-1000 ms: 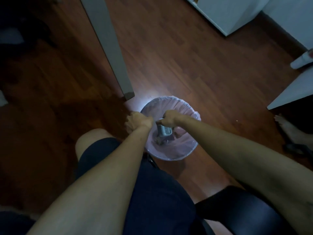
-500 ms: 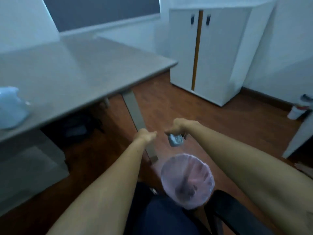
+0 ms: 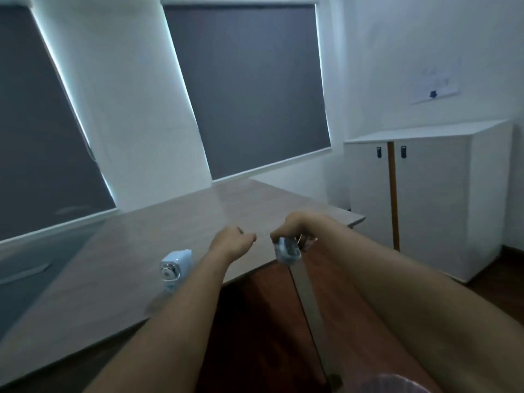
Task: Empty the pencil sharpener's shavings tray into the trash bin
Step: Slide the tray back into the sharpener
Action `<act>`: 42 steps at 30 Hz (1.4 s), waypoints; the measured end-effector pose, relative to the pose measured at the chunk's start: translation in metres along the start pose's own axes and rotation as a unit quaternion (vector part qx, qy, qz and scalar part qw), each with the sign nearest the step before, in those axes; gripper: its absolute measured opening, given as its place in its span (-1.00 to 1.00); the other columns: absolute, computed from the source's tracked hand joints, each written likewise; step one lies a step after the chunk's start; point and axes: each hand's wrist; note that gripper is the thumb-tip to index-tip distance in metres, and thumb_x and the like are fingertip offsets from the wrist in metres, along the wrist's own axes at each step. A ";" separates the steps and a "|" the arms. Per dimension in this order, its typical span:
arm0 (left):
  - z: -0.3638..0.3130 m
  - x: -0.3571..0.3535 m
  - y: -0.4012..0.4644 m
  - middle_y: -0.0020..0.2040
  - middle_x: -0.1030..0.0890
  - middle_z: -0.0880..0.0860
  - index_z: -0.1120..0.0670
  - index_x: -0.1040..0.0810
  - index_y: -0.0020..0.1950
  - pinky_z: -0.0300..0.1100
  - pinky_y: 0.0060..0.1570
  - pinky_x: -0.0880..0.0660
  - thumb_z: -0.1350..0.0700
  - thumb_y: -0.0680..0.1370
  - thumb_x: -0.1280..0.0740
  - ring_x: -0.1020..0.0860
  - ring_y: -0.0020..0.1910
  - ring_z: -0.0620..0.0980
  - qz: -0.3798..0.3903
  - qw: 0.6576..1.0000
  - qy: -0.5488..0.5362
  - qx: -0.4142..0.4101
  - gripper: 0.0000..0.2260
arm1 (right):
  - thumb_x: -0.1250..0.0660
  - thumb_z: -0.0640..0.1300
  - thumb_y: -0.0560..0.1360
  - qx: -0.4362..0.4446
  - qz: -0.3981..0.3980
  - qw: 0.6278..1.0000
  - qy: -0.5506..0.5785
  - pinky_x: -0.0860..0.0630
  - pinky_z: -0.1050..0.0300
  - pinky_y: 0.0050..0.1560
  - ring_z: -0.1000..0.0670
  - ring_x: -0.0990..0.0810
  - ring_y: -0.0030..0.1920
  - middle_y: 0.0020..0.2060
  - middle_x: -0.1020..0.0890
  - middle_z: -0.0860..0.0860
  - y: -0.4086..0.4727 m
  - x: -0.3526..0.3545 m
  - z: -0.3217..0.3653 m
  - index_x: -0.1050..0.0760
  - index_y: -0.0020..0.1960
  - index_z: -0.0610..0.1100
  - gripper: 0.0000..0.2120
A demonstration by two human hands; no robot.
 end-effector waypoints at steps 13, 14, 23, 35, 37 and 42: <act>0.139 0.036 -0.005 0.37 -0.41 0.23 0.21 -0.29 0.45 0.03 0.24 -0.38 -0.12 0.34 -0.47 -0.36 0.37 0.22 -0.305 0.942 -0.045 0.131 -0.21 | -0.41 0.03 0.38 0.099 -0.088 0.976 0.171 -0.65 0.04 -0.30 -0.15 -0.66 -0.07 0.02 -0.63 -0.21 0.052 -0.091 0.080 -0.58 0.10 -0.31 -0.53; 0.149 0.034 -0.004 0.35 -0.42 0.24 0.22 -0.29 0.43 0.03 0.22 -0.40 -0.11 0.32 -0.49 -0.37 0.36 0.24 -0.303 0.941 -0.054 0.145 -0.20 | -0.42 0.04 0.36 0.097 -0.093 0.971 0.200 -0.66 0.04 -0.28 -0.14 -0.67 -0.05 0.03 -0.64 -0.20 0.058 -0.099 0.080 -0.59 0.09 -0.30 -0.54; 0.191 0.007 0.015 0.28 -0.55 0.11 -0.07 -0.16 0.51 0.03 0.17 -0.51 -0.15 0.29 -0.48 -0.57 0.20 0.14 -0.276 0.944 -0.158 0.084 -0.14 | -0.52 0.00 0.28 0.078 -0.089 0.872 0.475 -0.67 0.05 -0.14 -0.07 -0.68 -0.13 -0.03 -0.66 -0.10 0.106 -0.157 0.080 -0.54 0.01 -0.11 -0.62; 0.210 0.004 0.061 0.12 -0.61 0.17 0.13 -0.52 0.25 -0.10 -0.04 -0.44 -0.06 0.42 -0.31 -0.54 -0.03 0.11 -0.323 0.840 -0.417 0.126 -0.55 | -0.52 -0.12 0.39 0.108 0.027 0.765 0.634 -0.63 0.08 -0.18 -0.13 -0.69 -0.15 -0.08 -0.67 -0.20 0.131 -0.159 0.078 -0.52 0.14 -0.27 -0.60; 0.214 0.006 0.070 -0.02 -0.60 0.13 0.15 -0.53 0.10 -0.10 -0.15 -0.43 -0.05 0.38 -0.25 -0.51 -0.13 0.07 -0.326 0.813 -0.467 0.123 -0.61 | -0.52 -0.09 0.39 0.122 0.045 0.762 0.634 -0.64 0.09 -0.17 -0.12 -0.71 -0.15 -0.06 -0.69 -0.20 0.139 -0.158 0.080 -0.54 0.14 -0.27 -0.59; 0.218 0.006 0.090 -0.26 -0.48 -0.03 0.04 -0.47 -0.24 -0.08 -0.12 -0.36 -0.05 0.37 -0.23 -0.43 -0.19 0.05 -0.332 0.808 -0.477 0.099 -0.83 | -0.53 -0.07 0.38 0.169 0.078 0.786 0.590 -0.64 0.15 -0.17 -0.10 -0.70 -0.16 -0.13 -0.72 -0.15 0.151 -0.162 0.093 -0.61 0.04 -0.21 -0.69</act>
Point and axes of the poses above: each hand's wrist, its own y-axis towards the middle knuckle, its own x-axis out of the back of the hand, z = x × y
